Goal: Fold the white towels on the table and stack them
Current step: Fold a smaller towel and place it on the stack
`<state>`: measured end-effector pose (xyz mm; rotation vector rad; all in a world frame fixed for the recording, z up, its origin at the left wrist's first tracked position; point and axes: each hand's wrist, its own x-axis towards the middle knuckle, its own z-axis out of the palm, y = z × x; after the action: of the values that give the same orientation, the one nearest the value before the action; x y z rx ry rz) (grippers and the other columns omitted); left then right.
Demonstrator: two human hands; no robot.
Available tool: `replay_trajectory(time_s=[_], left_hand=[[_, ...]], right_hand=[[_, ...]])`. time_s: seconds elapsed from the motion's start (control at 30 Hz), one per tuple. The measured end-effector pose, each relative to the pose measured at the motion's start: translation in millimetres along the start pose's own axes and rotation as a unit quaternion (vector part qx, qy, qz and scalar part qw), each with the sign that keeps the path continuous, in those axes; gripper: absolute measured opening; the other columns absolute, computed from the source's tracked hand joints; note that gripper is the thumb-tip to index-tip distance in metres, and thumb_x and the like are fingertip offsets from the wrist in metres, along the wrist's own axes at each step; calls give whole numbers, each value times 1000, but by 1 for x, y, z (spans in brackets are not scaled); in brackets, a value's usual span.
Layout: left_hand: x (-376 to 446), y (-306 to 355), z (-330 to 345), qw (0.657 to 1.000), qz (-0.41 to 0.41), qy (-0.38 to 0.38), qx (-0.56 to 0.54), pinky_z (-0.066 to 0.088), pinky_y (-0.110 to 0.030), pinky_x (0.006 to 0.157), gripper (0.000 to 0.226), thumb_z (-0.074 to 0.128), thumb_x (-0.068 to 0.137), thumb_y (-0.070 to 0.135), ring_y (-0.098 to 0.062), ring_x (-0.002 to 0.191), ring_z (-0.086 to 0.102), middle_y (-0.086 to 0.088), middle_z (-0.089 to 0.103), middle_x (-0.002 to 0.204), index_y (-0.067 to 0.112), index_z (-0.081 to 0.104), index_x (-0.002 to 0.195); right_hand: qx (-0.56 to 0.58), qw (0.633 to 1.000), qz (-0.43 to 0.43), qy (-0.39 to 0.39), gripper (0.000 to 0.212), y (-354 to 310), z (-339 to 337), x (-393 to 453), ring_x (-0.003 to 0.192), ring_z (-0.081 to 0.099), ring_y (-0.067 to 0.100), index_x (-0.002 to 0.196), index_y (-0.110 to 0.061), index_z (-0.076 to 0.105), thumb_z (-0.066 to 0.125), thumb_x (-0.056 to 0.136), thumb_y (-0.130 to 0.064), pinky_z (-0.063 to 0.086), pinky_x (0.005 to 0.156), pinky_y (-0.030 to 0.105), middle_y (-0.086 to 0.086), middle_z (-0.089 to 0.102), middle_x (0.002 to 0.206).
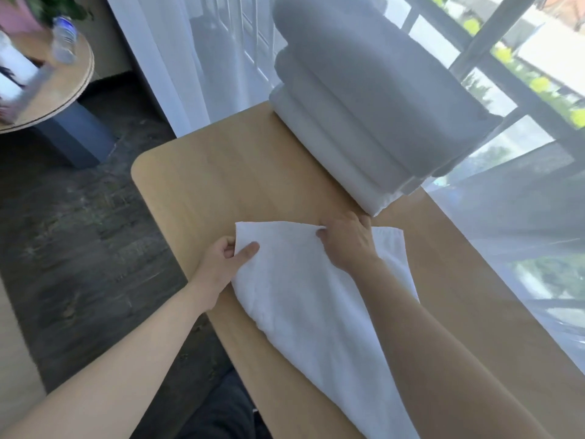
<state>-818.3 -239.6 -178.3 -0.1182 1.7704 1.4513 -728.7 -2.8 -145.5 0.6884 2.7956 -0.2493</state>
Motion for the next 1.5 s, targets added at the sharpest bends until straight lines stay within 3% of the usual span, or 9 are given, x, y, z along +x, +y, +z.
replay_trajectory(time_s=[0.23,0.37,0.5,0.6,0.7,0.87,1.03,1.23,1.5], left_hand=[[36,9,-9,997,16,11,72,59,-44,83,33,81,82,45,-19,89,74,7,78,91,18,69,95],[45,13,-4,996,10,5,88,59,-44,81,30,77,85,44,-24,93,72,4,76,91,17,69,97],[42,10,-5,997,-1,57,59,54,-53,94,38,68,92,45,-28,103,66,-7,69,111,14,59,111],[30,-5,-16,984,13,151,91,49,-37,81,27,61,96,48,-9,98,57,15,58,105,28,48,108],[18,-18,-27,972,16,210,108,46,-36,74,29,60,95,49,-17,92,57,7,57,97,22,50,100],[-3,-14,-29,992,-38,82,-83,54,-32,78,52,69,73,71,-8,95,73,14,76,106,34,68,109],[-35,-42,-39,983,-16,39,-178,50,-35,94,56,64,86,60,-13,112,69,4,73,122,22,64,127],[-97,-89,-19,989,42,62,-124,47,-35,101,77,83,67,64,-10,113,68,7,72,122,22,60,127],[-136,-111,55,995,89,-11,-51,55,-30,83,66,78,87,14,-12,112,66,9,62,135,43,47,138]], right_hand=[[136,950,215,179,48,19,25,-29,119,46,31,127,-12,54,70,90,-39,32,103,40,8,53,126],[165,917,353,90,63,41,43,-41,142,28,31,150,-16,35,53,98,-46,21,118,47,8,33,157],[163,941,290,60,70,26,54,-35,153,3,32,159,-18,16,37,102,-53,3,124,47,9,8,168],[148,968,203,29,79,11,67,-39,154,-14,27,161,-20,-1,29,100,-60,-13,123,41,5,-9,169],[168,970,176,8,79,17,66,-26,153,-19,26,161,-21,-5,31,101,-59,-16,122,41,3,-16,168],[271,948,162,38,63,37,43,-32,155,-3,20,161,-17,12,34,107,-42,-1,126,38,2,3,169],[309,911,243,123,54,63,44,-120,143,34,24,151,-16,38,48,103,-40,28,119,44,4,42,153],[301,892,298,158,33,108,78,-244,113,51,25,120,-18,60,60,95,-41,42,102,46,-1,57,110],[366,904,214,55,29,123,88,-288,104,55,11,111,-27,60,61,92,-48,46,83,30,-13,60,111]])
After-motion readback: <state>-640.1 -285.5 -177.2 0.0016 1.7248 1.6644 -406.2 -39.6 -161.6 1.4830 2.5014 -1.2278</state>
